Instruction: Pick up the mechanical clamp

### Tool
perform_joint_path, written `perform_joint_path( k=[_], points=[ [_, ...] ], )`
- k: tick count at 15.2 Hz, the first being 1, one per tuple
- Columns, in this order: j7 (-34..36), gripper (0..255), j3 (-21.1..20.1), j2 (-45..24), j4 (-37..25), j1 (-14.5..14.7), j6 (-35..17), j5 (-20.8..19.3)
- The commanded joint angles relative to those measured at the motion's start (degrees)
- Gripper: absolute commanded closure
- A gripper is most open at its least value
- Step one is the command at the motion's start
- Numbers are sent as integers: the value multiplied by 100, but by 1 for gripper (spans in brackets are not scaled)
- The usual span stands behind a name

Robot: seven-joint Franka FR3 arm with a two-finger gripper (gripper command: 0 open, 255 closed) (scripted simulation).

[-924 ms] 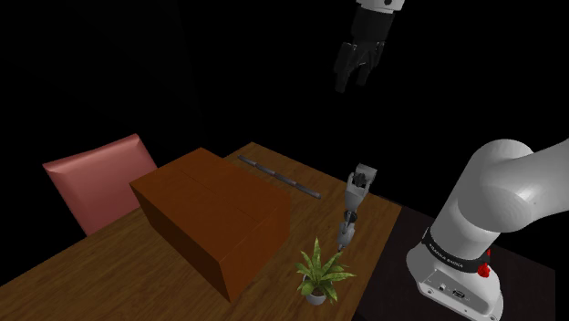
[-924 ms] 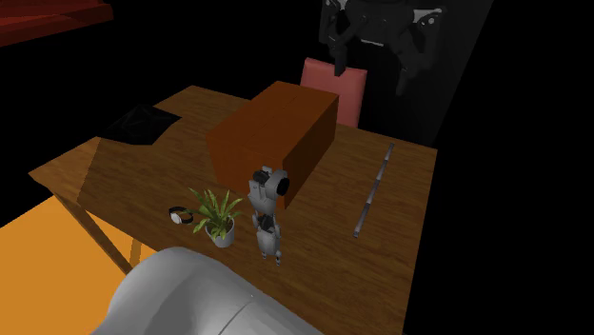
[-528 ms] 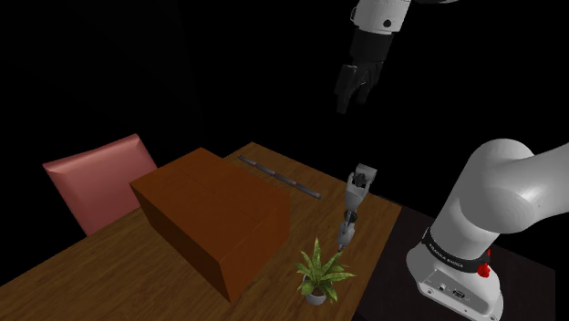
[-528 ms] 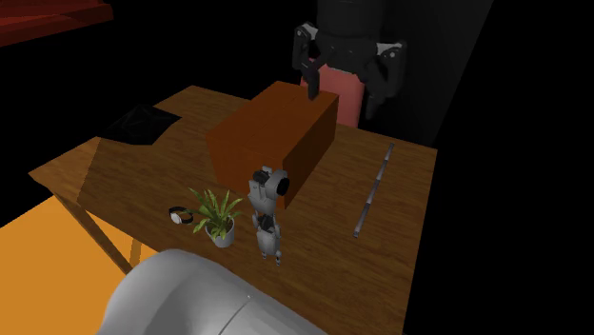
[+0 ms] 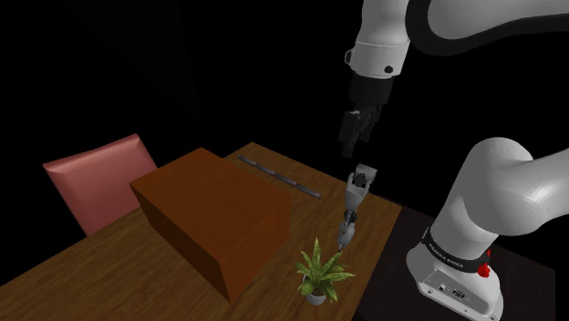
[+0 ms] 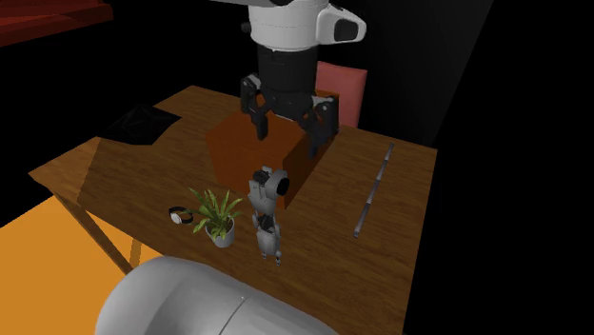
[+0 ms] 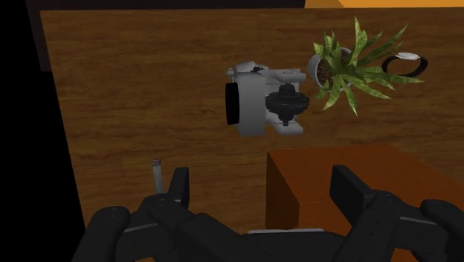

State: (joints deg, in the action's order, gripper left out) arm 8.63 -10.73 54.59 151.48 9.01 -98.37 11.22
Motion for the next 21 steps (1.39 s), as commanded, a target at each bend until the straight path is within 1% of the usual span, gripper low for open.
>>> perform_joint_path(
  k=[1, 8, 10, 11, 20, 21],
  points=[
    [81, 0, -149, 108, 235, 168, -10, 184],
    [47, 0, -252, 106, 767, 220, -541, 295],
    [44, 0, -261, 103, 809, 225, -587, 305],
    [43, 255, -263, 95, 810, 224, -596, 306],
    [45, 255, -261, 102, 809, 226, -587, 305],
    [50, 255, -244, 110, 736, 218, -507, 287]
  ],
)
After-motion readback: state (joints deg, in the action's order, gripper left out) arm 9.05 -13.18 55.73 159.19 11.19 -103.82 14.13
